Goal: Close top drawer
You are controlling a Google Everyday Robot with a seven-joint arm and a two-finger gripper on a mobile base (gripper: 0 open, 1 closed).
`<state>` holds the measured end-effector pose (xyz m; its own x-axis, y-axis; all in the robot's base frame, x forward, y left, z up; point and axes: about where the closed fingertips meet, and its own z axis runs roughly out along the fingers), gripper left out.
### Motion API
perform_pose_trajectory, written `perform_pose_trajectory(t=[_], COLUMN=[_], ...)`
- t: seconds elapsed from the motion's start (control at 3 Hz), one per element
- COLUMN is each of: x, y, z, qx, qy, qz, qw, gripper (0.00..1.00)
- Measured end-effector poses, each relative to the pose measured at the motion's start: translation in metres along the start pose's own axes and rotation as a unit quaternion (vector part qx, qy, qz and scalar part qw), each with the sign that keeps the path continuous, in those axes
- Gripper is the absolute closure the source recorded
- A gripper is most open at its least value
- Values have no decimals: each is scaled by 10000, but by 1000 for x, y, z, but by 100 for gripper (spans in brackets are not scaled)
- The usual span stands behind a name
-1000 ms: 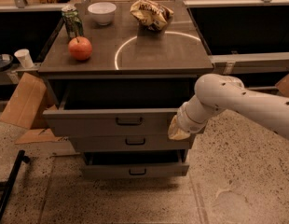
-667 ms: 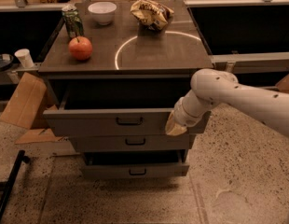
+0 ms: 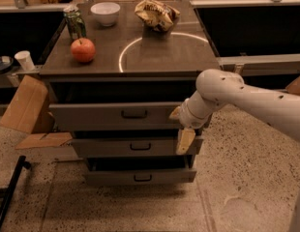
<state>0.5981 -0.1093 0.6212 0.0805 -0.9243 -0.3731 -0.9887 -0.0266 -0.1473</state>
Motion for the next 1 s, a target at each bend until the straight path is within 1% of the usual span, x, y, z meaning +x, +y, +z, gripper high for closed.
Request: perform_pose_trajectory(t=[0.33, 0.67, 1.0], x=[0, 1, 5], y=[1, 1, 28], z=[0, -9, -44], qx=[0, 48, 62], qy=[-1, -215, -519], qz=[0, -63, -239], qw=[10000, 9997, 9983], gripper=[0, 0, 0])
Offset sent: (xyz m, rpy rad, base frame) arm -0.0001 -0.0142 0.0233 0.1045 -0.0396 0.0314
